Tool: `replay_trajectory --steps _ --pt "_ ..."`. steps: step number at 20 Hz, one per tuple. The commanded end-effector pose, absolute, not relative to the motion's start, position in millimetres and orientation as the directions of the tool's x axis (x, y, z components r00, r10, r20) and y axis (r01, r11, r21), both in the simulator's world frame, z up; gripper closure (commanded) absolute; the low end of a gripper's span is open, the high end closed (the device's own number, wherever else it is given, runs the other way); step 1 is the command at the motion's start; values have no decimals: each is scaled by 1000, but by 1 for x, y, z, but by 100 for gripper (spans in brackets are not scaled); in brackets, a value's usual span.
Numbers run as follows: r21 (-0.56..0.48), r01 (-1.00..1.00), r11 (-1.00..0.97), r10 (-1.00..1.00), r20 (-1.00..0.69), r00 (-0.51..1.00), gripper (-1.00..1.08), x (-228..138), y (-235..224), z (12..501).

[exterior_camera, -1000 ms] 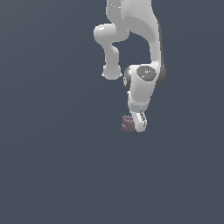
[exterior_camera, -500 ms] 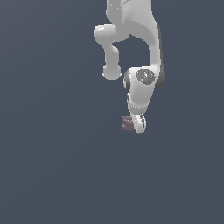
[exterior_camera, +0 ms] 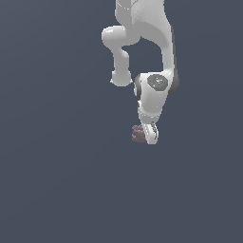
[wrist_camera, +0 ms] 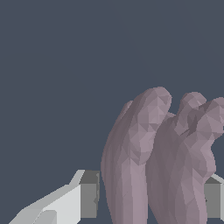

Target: Pick up the object and move it to a goal position.

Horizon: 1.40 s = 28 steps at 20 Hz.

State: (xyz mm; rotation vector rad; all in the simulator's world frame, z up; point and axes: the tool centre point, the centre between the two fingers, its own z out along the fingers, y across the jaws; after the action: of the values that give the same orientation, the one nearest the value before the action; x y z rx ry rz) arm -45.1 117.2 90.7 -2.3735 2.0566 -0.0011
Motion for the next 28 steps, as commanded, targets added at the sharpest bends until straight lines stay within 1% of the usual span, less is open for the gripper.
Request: replay_trajectory --steps 1,5,10,28 --pt "-3 -990 -142 -990 0 142 108 -43 114 96" --pt "-3 -990 -142 -990 0 142 108 -36 102 111" --pt "-2 -990 -141 -990 0 141 108 -23 80 142" --pt "-1 -990 -142 -990 0 142 108 43 -27 289"
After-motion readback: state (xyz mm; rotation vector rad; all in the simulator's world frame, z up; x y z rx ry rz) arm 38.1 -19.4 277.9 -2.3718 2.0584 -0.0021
